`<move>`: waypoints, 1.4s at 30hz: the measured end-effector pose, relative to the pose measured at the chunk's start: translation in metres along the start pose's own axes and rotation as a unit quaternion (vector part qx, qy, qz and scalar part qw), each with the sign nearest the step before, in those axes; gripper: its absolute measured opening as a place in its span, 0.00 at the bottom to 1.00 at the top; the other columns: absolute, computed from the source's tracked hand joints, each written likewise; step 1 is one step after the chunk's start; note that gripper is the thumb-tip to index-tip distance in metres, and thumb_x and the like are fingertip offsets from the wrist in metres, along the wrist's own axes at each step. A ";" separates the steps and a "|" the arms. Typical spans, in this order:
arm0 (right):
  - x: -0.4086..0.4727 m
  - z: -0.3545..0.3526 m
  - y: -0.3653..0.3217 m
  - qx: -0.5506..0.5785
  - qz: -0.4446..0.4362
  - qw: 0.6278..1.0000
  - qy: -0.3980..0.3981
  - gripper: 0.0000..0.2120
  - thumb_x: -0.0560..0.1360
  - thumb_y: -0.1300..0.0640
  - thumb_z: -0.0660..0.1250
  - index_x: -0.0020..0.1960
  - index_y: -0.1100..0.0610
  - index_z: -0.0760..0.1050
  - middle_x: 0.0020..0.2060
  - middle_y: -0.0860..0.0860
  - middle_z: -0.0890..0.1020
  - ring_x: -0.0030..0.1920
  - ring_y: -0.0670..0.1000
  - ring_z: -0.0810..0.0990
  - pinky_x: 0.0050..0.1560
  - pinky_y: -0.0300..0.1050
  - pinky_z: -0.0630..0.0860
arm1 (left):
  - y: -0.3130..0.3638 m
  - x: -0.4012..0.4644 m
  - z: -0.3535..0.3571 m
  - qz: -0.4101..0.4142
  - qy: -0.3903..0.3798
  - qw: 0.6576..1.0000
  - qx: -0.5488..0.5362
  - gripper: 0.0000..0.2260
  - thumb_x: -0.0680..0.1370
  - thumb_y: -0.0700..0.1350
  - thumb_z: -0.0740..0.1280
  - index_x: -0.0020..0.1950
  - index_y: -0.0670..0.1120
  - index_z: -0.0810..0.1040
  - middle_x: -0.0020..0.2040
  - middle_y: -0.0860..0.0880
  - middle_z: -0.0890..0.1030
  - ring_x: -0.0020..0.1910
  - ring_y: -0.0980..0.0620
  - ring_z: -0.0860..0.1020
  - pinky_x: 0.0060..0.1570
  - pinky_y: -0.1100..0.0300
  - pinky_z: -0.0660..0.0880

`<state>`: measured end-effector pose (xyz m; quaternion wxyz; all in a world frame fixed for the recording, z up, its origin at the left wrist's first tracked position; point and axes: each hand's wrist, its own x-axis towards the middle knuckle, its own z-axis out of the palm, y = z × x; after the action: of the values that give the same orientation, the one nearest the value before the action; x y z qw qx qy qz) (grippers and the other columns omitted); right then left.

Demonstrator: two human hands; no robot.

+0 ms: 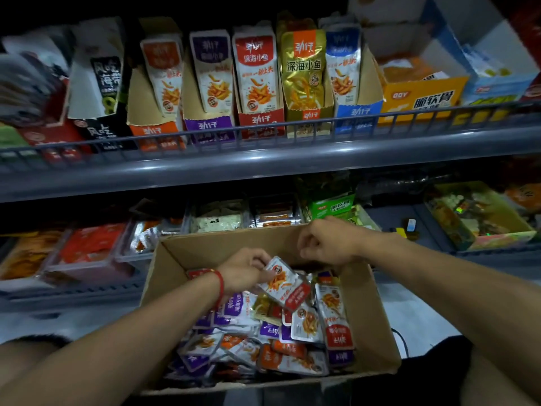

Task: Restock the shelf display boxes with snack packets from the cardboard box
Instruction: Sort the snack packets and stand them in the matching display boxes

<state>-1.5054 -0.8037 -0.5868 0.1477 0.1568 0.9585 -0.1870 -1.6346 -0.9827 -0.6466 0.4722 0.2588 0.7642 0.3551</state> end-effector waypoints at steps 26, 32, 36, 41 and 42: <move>-0.039 -0.127 -0.064 0.413 -0.063 0.825 0.380 0.06 0.81 0.56 0.67 0.48 0.55 0.80 0.41 0.50 0.87 0.44 0.45 0.86 0.46 0.38 0.81 | 0.104 -0.090 -0.070 0.311 0.132 0.898 -0.283 0.10 0.76 0.40 0.72 0.56 0.40 0.80 0.49 0.41 0.86 0.48 0.48 0.85 0.49 0.58 0.82; -0.013 -0.224 -0.061 0.071 -0.098 0.844 0.523 0.12 0.83 0.48 0.64 0.57 0.55 0.78 0.50 0.50 0.82 0.48 0.44 0.81 0.50 0.42 0.78 | 0.096 -0.066 -0.080 0.446 0.411 0.766 0.211 0.13 0.77 0.41 0.70 0.61 0.46 0.81 0.58 0.51 0.81 0.59 0.54 0.78 0.62 0.56 0.75; 0.010 -0.247 -0.073 -0.067 -0.098 0.859 0.498 0.16 0.84 0.48 0.61 0.61 0.60 0.76 0.55 0.51 0.79 0.55 0.50 0.78 0.52 0.46 0.74 | 0.095 -0.059 -0.085 0.418 0.440 0.729 0.316 0.22 0.75 0.41 0.70 0.69 0.45 0.76 0.71 0.46 0.73 0.73 0.46 0.68 0.72 0.44 0.65; 0.040 -0.252 -0.086 -0.160 -0.088 0.882 0.434 0.11 0.83 0.51 0.63 0.59 0.58 0.76 0.55 0.58 0.80 0.55 0.57 0.79 0.54 0.57 0.77 | 0.095 -0.062 -0.090 0.386 0.447 0.729 0.346 0.26 0.75 0.41 0.70 0.73 0.46 0.72 0.76 0.45 0.68 0.78 0.45 0.60 0.77 0.41 0.57; 0.045 -0.251 -0.087 -0.166 -0.087 0.889 0.418 0.10 0.83 0.51 0.63 0.58 0.57 0.76 0.54 0.57 0.80 0.54 0.57 0.79 0.53 0.56 0.77 | 0.094 -0.062 -0.091 0.385 0.446 0.731 0.344 0.26 0.74 0.41 0.70 0.73 0.46 0.72 0.77 0.45 0.68 0.79 0.45 0.60 0.77 0.41 0.57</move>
<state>-1.6335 -0.7677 -0.3524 -0.2591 0.1095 0.9585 0.0457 -1.6850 -0.9973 -0.5117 -0.2218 0.4876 0.7917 0.2937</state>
